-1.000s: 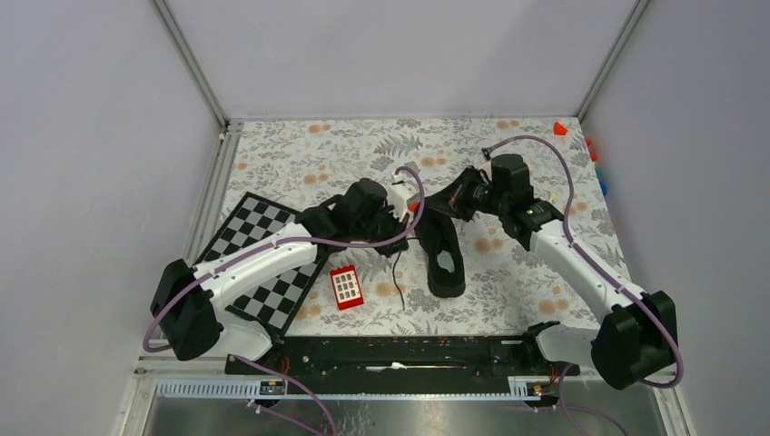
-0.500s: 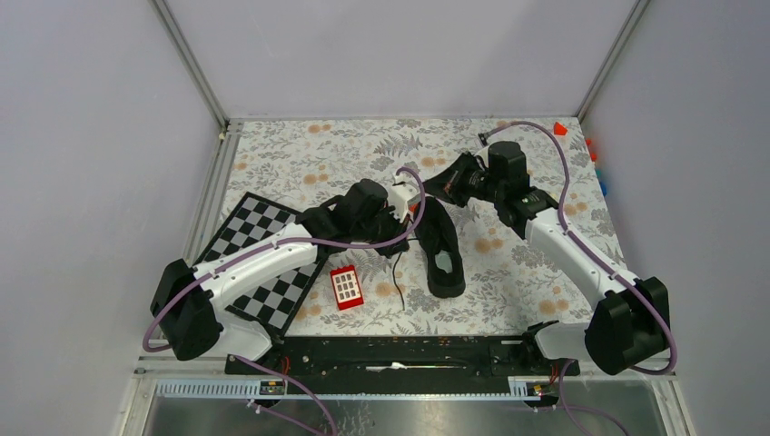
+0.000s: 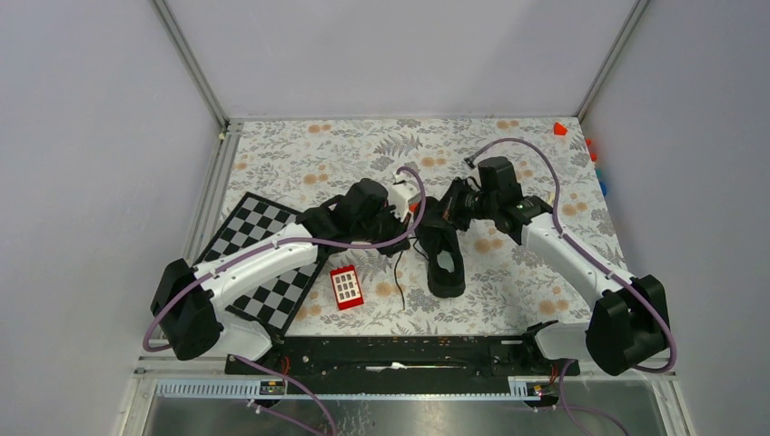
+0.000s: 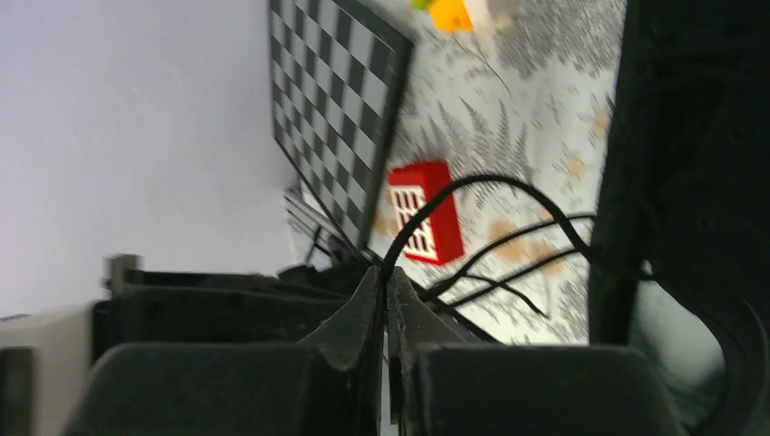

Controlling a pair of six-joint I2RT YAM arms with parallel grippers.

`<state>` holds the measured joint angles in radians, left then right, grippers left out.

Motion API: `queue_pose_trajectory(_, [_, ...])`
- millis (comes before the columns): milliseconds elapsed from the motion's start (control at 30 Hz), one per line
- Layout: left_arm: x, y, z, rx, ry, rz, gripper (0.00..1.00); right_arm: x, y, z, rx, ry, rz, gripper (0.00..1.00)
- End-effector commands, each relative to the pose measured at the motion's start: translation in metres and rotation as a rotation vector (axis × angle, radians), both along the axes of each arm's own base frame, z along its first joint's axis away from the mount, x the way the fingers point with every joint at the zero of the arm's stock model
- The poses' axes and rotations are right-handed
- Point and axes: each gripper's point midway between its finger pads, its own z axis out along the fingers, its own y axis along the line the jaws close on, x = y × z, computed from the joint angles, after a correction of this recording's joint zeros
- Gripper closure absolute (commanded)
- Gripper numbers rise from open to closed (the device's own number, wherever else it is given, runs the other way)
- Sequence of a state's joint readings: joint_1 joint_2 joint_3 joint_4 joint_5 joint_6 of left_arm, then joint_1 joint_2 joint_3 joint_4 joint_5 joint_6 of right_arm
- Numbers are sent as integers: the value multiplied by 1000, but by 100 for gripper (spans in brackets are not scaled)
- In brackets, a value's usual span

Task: Tie the shoes
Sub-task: Cross the shoelace with the shoelace.

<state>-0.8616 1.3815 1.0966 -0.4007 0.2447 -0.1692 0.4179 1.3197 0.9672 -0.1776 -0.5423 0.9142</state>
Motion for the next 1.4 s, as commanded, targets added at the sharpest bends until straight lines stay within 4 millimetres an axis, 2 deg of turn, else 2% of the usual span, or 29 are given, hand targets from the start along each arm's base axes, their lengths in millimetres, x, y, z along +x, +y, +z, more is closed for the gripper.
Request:
queue_pose_trajectory(0, [10,-12,18,-49,-47,0,100,-43,-13,-21,-122,32,126,100])
queue_pose_trajectory(200, [0,-15,17,-37,-56,-32,100,-65,-33,-27,-209,13,149,100])
queue_pose_trajectory(333, [-2,-18,11,-24,-59,-42,100,-67,-36,-31,-232,16,163,100])
queue_pose_trajectory(500, [5,-22,7,-19,-104,-59,100,-50,-28,-26,-214,3,136,100])
queue_pose_trajectory(700, [3,-24,4,-11,-105,-89,100,-24,-17,-18,-181,-9,76,100])
queue_pose_trajectory(900, [1,-23,4,-12,-103,-96,100,-13,-7,-18,-136,-9,74,97])
queue_pose_trajectory(967, [2,-22,5,-11,-110,-88,100,-17,-5,-23,-141,-2,108,88])
queue_pose_trajectory(1067, [4,-24,6,-21,-119,-83,100,-32,-9,-32,-180,16,171,56])
queue_pose_trajectory(1133, [6,-24,7,-22,-125,-79,100,-41,-17,-38,-225,23,188,46])
queue_pose_trajectory(1233, [8,-25,6,-21,-131,-73,100,-48,-36,-39,-309,-8,149,39])
queue_pose_trajectory(1367, [18,-23,7,-16,-162,-35,100,-51,-55,-30,-345,-79,50,34])
